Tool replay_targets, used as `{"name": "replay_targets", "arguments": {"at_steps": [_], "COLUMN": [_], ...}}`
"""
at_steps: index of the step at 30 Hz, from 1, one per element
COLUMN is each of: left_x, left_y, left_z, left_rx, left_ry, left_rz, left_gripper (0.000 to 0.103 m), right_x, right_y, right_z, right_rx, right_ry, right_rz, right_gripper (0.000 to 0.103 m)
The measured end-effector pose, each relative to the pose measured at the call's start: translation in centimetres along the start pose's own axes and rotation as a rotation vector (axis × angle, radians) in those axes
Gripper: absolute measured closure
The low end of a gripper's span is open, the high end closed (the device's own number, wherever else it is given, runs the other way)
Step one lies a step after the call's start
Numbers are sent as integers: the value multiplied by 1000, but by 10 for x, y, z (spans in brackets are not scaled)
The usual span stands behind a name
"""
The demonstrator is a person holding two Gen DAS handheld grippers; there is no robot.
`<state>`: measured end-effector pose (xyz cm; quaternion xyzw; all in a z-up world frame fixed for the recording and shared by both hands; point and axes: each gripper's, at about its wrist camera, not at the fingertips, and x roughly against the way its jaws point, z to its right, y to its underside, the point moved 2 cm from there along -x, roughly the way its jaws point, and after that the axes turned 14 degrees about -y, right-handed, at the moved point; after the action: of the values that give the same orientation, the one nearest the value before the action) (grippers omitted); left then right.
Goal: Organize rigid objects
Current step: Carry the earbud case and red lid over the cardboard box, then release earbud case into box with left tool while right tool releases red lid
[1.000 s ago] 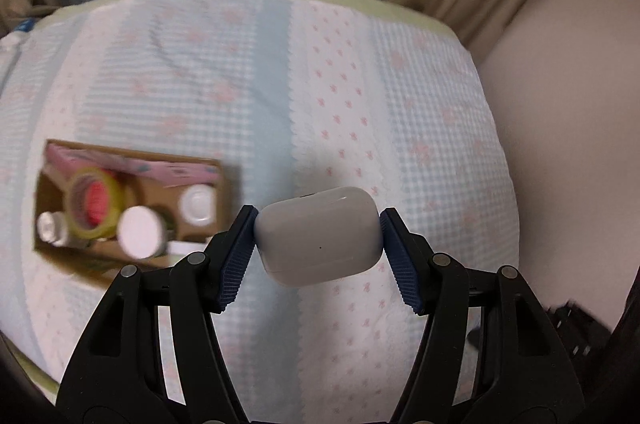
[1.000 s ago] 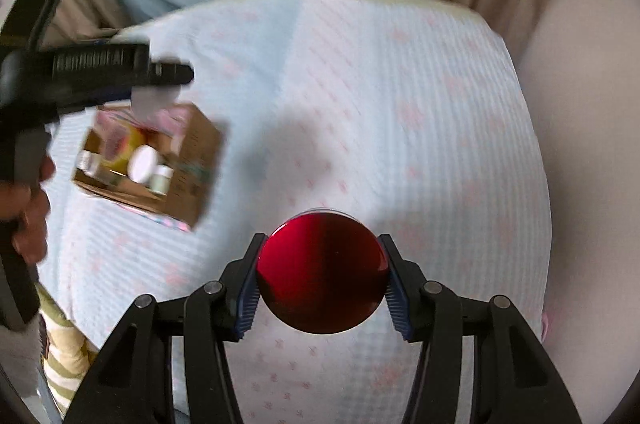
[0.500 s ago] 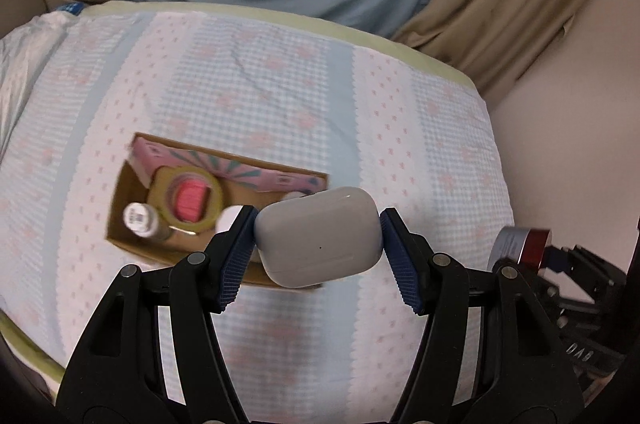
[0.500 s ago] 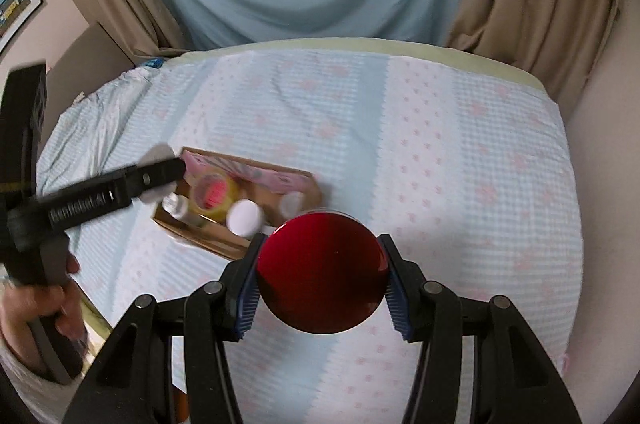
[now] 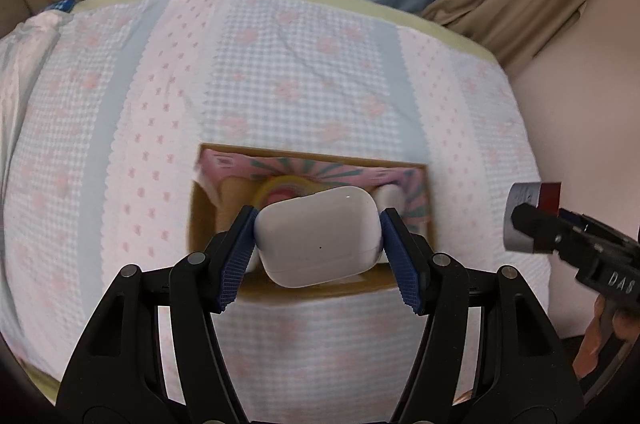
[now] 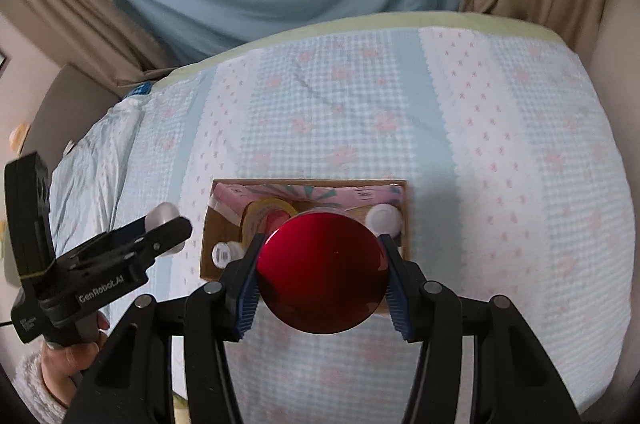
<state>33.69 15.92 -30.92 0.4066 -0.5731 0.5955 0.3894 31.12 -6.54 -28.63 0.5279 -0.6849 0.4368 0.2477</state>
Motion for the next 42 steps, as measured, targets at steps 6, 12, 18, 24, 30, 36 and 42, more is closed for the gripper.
{"name": "replay_targets", "arguments": {"at_steps": [6, 12, 18, 24, 30, 36, 42], "left_x": [-55, -109, -149, -169, -174, -157, -142], "left_y": [-10, -12, -11, -13, -16, -8, 4], "left_z": [-27, -34, -45, -45, -35, -30, -32], "left_rx": [-37, -55, -50, -77, -114, -117, -101], "left_ry": [-21, -41, -58, -82, -61, -79, -73], "left_rz": [-45, -96, -144, -166, -174, -137, -140], "left_gripper": [44, 44, 44, 44, 13, 0, 0], "right_x": [-52, -105, -158, -186, -198, -182, -163], "right_y": [-10, -13, -13, -13, -14, -12, -1], "right_z": [3, 22, 46, 57, 62, 56, 54], "right_rx": [-46, -74, -100, -115, -143, -132, -149], "right_ry": [23, 36, 48, 44, 51, 67, 67], "right_rz": [-47, -111, -179, -218, -233, -198, -170], "right_gripper": [54, 53, 53, 53, 39, 0, 0]}}
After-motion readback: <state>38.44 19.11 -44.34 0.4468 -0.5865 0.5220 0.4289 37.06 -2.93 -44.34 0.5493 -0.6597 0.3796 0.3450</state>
